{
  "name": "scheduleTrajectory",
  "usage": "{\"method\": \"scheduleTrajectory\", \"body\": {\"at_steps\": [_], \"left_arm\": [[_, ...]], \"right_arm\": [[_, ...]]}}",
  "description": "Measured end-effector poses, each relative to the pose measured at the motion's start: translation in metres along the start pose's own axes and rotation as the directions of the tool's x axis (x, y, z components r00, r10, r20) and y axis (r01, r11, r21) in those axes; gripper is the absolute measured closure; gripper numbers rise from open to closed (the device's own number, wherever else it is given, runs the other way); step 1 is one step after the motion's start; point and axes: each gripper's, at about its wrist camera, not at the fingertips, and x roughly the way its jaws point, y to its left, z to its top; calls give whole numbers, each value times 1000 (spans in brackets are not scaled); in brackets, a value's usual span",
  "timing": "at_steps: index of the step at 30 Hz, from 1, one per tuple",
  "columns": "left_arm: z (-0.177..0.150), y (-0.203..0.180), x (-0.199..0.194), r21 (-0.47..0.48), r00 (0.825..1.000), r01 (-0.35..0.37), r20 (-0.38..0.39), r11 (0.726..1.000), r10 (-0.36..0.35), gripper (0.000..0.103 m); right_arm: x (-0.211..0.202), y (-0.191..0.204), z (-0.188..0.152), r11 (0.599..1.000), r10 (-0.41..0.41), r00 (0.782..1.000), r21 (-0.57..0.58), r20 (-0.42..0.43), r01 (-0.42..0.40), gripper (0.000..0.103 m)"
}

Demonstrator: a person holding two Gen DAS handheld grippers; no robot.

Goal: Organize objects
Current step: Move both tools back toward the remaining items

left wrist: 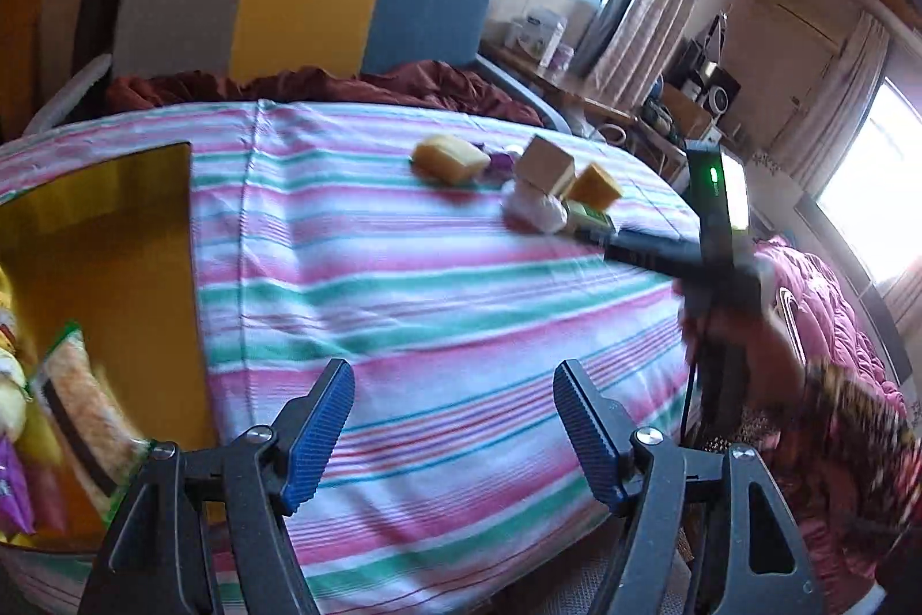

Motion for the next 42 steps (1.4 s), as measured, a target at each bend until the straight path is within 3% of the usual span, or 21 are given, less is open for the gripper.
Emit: {"method": "scheduleTrajectory", "body": {"at_steps": [3,6,13,15,18,21,23,24,27,30,34,42], "left_arm": [[-2,-2,6,-10,1000,3,-13,1000,-3,30],[-4,-4,13,-13,1000,3,-30,1000,-3,30],[-8,-9,20,13,998,-25,-64,1000,26,30],[-8,-7,20,6,998,-31,-62,999,32,30],[-7,-4,22,-10,998,-33,-61,999,32,30],[-8,-2,26,-25,997,-37,-66,999,36,30],[-7,-1,29,-36,997,-31,-69,999,29,30],[-7,-1,30,-39,997,-31,-71,999,28,30],[-8,-4,33,-35,997,-29,-78,999,27,30],[-8,-8,37,-22,996,-35,-89,999,33,30],[-9,-12,43,-6,992,-50,-114,999,49,30],[-2,-19,57,12,988,-65,-141,998,66,30]], "right_arm": [[7,-24,19,999,-40,999,-6,-13,40,33],[13,-34,32,1000,-3,1000,1,-20,3,32],[49,-2,45,994,108,993,1,-57,-108,32],[55,12,42,986,167,983,12,-71,-167,32],[47,38,32,954,297,951,-24,-86,-300,32],[23,45,25,938,333,942,-86,-45,-336,32],[9,38,25,946,302,953,-119,-2,-300,27],[3,29,28,956,266,964,-133,21,-261,21],[5,-2,40,979,126,991,-167,43,-117,19],[27,-30,50,979,47,998,-199,-35,-54,19],[59,-48,53,971,-27,992,-241,-124,-4,21],[74,-65,37,985,36,981,-160,-193,-68,62]]}}
